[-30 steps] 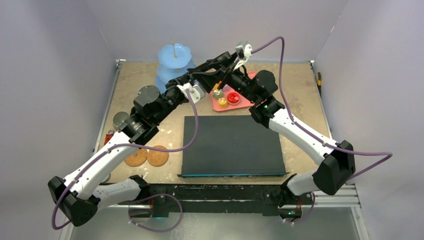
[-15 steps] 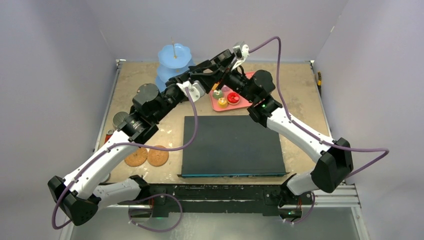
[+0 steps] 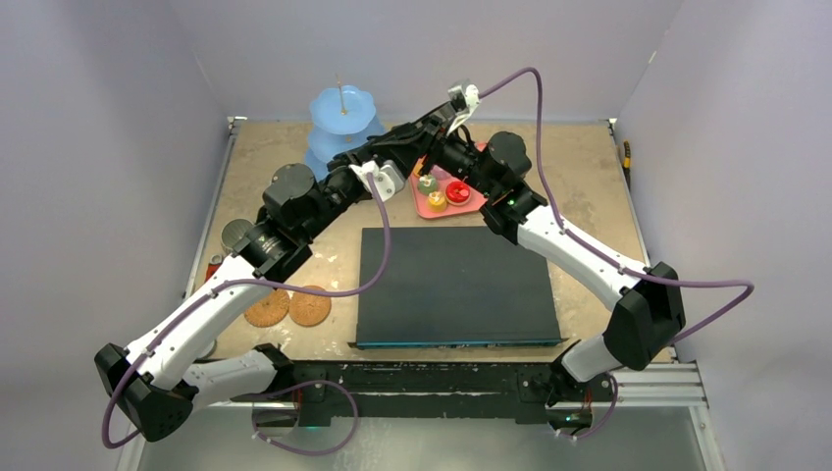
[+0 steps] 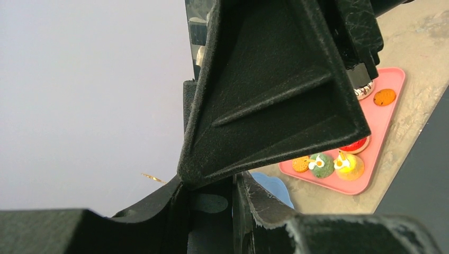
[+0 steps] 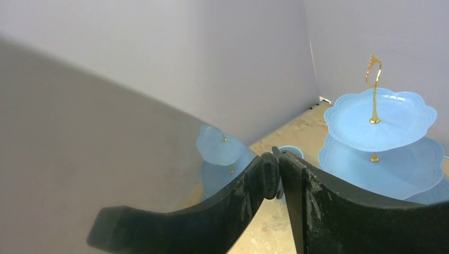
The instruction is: Serve the afternoon tea
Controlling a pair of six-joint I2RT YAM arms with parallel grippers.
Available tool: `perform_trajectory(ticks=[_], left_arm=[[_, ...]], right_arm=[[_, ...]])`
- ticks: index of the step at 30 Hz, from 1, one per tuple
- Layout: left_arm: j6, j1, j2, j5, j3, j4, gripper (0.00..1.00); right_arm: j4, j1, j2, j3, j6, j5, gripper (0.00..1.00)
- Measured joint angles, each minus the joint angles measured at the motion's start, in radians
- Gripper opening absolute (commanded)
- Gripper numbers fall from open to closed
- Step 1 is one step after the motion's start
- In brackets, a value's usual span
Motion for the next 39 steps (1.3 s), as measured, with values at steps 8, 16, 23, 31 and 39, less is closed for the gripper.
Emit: perform_trajectory(ticks=[8,16,23,31,39], left_arm=[[0.014,-0.008,0.000,0.006,0.000,-0.003,0.78],[-0.047,-0.018,0.000,0.016,0.071,-0.140,0.98],[-0.139,-0.018,-0.010,0.004,0.137,-0.325,0.99],[-0.235,-0.018,0.060,-0.248,0.206,-0.427,0.99],[-0.368,0.042,0.187,-0.338,0.264,-0.514,0.98]], right_arm=[[-0.003,0.002,0.000,0.000,0.026,-0.025,0.65],[-0.027,-0.005,-0.023,-0.021,-0.027,0.035,0.69],[-0.016,-0.036,-0.138,-0.182,-0.225,0.273,0.71],[0.017,-0.135,-0.131,-0.313,-0.332,0.476,0.68],[0.082,-0.244,-0.035,-0.391,-0.386,0.637,0.73]])
